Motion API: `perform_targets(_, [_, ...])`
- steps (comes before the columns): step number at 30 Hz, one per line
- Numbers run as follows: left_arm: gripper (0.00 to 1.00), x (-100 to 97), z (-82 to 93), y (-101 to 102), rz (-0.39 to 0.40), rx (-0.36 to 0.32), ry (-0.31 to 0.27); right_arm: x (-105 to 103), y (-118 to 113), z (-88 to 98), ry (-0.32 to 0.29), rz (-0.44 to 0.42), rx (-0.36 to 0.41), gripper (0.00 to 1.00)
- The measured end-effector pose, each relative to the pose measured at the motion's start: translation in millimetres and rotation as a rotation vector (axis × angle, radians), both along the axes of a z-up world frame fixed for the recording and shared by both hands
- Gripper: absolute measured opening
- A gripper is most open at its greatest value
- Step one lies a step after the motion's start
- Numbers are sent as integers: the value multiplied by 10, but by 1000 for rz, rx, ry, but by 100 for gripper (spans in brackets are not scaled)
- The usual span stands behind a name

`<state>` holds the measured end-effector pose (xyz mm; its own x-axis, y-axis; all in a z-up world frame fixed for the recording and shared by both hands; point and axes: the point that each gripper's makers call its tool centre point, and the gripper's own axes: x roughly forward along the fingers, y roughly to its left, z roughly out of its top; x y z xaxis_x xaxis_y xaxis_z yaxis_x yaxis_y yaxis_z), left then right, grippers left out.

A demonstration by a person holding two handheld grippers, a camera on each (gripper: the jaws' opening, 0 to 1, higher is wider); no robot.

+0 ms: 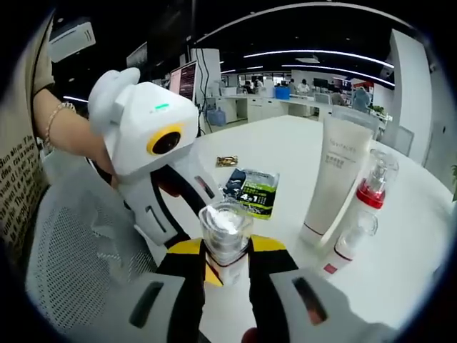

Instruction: Arrange the skincare products in the storage area until every visible bottle or jar stands upright without overlapping.

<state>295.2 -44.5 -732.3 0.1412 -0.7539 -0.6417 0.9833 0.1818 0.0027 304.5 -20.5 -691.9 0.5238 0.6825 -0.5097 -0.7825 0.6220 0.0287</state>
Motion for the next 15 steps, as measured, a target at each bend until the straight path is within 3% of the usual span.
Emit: perform_targets(15, [18, 62, -150, -16, 2, -17, -2, 32, -19, -134, 11, 14, -35, 22])
